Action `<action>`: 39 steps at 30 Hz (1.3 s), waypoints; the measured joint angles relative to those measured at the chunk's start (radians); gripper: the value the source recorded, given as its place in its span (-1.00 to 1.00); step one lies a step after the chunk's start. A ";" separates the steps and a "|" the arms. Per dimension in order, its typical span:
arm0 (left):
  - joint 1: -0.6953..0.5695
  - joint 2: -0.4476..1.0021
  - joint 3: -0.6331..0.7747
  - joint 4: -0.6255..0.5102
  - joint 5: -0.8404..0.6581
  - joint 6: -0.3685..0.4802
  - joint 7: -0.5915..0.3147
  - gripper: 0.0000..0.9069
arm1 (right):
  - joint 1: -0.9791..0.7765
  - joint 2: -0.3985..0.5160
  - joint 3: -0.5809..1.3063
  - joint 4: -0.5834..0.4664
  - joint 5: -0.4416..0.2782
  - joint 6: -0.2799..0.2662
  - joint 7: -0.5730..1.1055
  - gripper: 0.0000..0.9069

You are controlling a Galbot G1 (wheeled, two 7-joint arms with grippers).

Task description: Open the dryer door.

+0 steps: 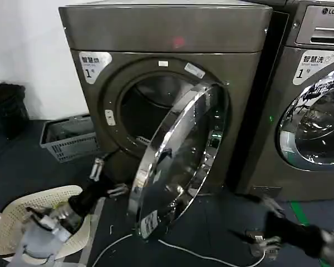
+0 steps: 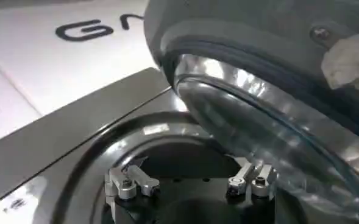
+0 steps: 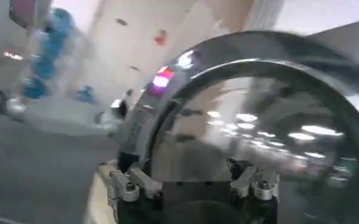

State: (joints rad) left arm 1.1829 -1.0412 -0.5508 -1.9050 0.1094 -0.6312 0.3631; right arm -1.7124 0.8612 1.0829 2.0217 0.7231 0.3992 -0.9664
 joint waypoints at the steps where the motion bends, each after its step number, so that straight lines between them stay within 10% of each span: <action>1: -0.007 0.001 0.014 0.005 -0.002 -0.005 0.000 1.00 | -0.034 0.031 0.052 -0.002 -0.008 0.011 0.021 1.00; 17: -0.139 0.002 0.218 0.089 -0.024 -0.040 0.011 1.00 | -0.149 0.381 0.661 -0.168 -0.372 -0.074 0.694 1.00; 31: -0.337 -0.072 0.468 0.174 -0.014 -0.035 0.022 1.00 | -0.087 0.432 0.931 -0.418 -0.609 -0.234 1.101 1.00; 39: -0.445 -0.131 0.613 0.224 0.000 -0.028 0.024 1.00 | -0.073 0.450 1.057 -0.455 -0.630 -0.359 1.135 1.00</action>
State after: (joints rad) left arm 0.7382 -1.1723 0.0619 -1.6810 0.1097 -0.6588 0.3873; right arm -1.7853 1.3111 2.1399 1.5663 0.0929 0.0402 0.1689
